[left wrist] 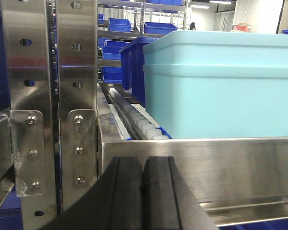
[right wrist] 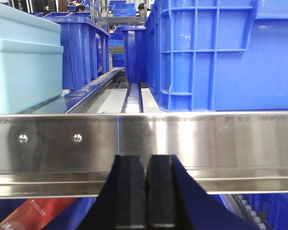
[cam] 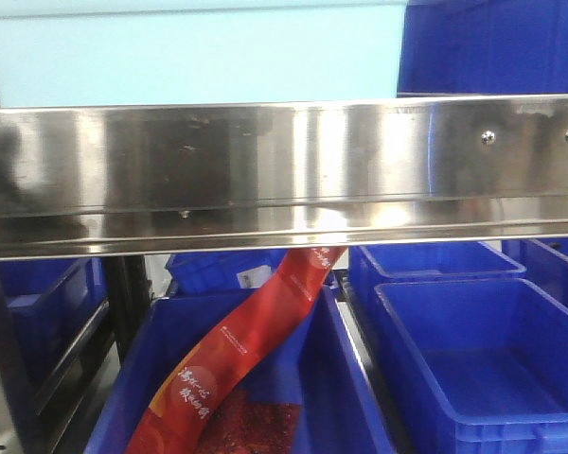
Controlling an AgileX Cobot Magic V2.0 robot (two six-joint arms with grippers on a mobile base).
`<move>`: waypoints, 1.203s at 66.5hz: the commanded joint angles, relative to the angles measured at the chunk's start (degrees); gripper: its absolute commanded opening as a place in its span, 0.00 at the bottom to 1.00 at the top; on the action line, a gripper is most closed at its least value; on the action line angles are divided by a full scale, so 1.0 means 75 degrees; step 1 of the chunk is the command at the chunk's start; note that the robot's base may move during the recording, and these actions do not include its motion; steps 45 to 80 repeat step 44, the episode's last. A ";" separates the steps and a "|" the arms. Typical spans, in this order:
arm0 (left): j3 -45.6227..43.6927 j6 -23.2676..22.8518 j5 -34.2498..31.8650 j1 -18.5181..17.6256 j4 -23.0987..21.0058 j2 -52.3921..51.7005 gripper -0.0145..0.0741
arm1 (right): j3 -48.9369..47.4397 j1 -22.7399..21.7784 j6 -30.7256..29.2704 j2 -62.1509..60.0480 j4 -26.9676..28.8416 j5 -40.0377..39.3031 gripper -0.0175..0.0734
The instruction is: Move two blue bins to right shelf middle
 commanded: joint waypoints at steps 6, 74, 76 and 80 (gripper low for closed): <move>-0.0010 0.0001 -0.0085 0.0005 0.0032 -0.0043 0.04 | 0.0002 0.0023 -0.0001 -0.0059 -0.0078 -0.0145 0.01; -0.0010 0.0001 -0.0085 0.0005 0.0032 -0.0043 0.04 | 0.0002 0.0023 -0.0001 -0.0059 -0.0078 -0.0145 0.01; -0.0010 0.0001 -0.0085 0.0005 0.0032 -0.0043 0.04 | 0.0002 0.0023 -0.0001 -0.0059 -0.0078 -0.0145 0.01; -0.0010 0.0001 -0.0085 0.0005 0.0032 -0.0043 0.04 | 0.0002 0.0023 -0.0001 -0.0059 -0.0078 -0.0145 0.01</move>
